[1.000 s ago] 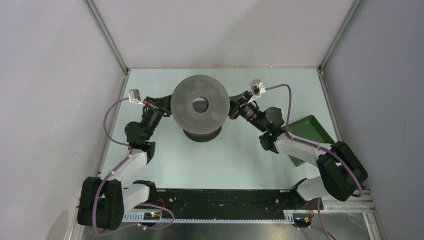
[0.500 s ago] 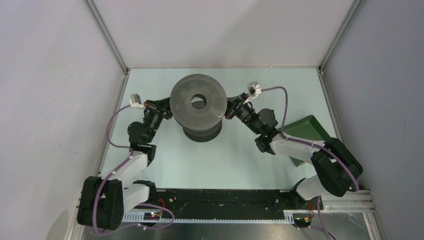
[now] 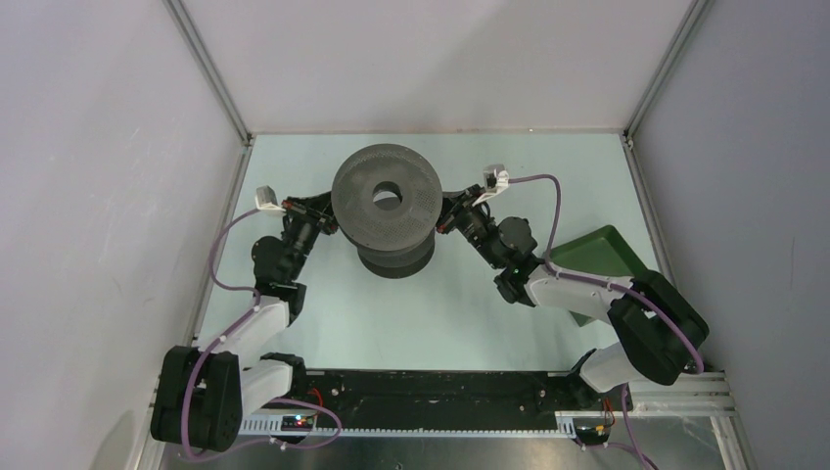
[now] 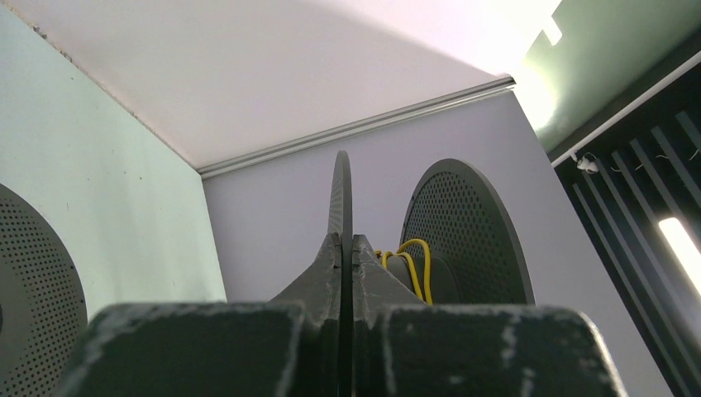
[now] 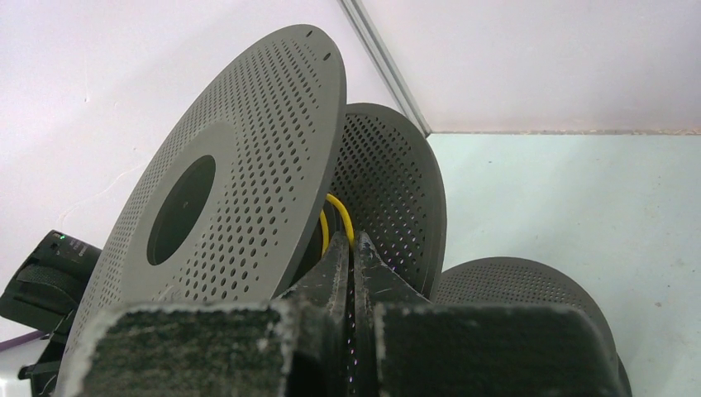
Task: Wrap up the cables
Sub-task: Wrap the cable around the cable reel.
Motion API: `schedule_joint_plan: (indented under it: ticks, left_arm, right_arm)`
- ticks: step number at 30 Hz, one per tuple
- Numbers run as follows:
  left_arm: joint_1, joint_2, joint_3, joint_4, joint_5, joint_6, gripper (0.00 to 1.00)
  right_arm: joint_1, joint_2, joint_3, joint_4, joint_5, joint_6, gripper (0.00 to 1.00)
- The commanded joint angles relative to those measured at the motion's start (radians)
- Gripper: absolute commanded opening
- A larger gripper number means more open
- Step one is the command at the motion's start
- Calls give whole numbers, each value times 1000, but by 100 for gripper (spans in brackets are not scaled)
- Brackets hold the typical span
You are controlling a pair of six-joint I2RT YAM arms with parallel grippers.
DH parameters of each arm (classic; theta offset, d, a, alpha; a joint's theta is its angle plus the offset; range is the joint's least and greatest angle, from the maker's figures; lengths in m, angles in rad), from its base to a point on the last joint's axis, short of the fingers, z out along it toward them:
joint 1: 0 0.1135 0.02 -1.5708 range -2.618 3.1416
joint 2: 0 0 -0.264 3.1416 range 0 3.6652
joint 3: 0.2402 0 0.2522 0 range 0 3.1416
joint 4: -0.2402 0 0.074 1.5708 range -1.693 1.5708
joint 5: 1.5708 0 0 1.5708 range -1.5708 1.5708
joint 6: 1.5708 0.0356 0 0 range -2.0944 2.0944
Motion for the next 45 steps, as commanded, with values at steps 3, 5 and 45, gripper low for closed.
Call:
schedule_joint_plan:
  ticks: [3,5,45]
  left_arm:
    - [-3,-40,33,89,-48,-73,0]
    - [-3,-41,33,89,-46,-73,0]
    - [0,-24,57,89,-18,-32,0]
  right_arm:
    - [5,-35,29,-25,68,-5,0]
    - [0,-32,30,-15,63,12,0]
    - [-52,-100,7,-171,-127,40,17]
